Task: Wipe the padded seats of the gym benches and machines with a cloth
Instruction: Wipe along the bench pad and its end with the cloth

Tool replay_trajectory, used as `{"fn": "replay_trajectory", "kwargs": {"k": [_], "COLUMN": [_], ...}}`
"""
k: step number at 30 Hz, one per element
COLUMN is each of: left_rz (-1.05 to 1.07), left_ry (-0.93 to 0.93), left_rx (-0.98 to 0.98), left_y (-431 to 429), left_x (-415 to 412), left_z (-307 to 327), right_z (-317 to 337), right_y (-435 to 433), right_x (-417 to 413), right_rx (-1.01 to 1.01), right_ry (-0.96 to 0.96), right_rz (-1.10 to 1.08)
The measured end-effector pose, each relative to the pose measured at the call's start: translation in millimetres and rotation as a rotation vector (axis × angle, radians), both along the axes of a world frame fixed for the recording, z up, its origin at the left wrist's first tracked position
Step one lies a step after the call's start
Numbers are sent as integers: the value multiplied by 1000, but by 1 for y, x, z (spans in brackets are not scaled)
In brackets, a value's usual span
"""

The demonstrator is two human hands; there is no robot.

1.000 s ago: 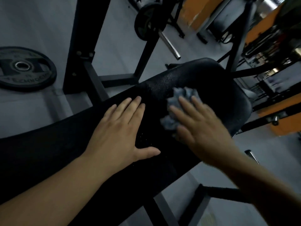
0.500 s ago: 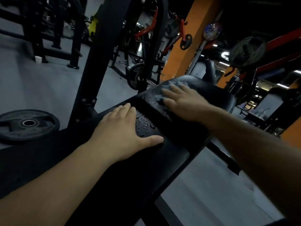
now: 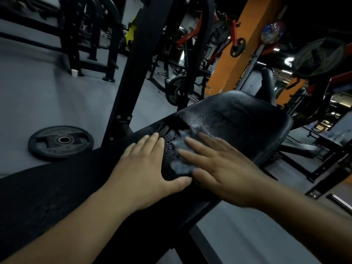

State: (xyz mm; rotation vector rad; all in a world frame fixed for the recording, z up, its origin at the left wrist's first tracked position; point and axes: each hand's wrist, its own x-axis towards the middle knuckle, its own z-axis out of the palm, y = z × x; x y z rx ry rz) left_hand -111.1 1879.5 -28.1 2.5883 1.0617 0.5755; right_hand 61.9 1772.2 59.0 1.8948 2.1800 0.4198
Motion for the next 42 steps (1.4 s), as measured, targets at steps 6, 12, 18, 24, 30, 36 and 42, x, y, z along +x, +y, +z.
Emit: {"fn": "replay_trajectory", "kwargs": {"k": [6, 12, 18, 24, 30, 36, 42], "left_rz": [11, 21, 13, 48, 82, 70, 24], "left_ry": [13, -27, -1, 10, 11, -14, -27], "left_rx": [16, 34, 17, -14, -33, -42, -18], "left_y": [-6, -3, -6, -9, -12, -7, -4], "left_x": [-12, -12, -14, -23, -45, -44, -52], "left_z": [-9, -13, -9, -8, -19, -24, -29], "right_z": [8, -7, 19, -9, 9, -27, -3], "right_y": [71, 4, 76, 58, 92, 77, 83], "right_x": [25, -13, 33, -2, 26, -39, -1], "right_rx": [132, -75, 100, -31, 62, -42, -4], "right_ry": [-4, -9, 1, -25, -36, -33, -46], "right_rz": [-229, 48, -199, -25, -134, -17, -155]}}
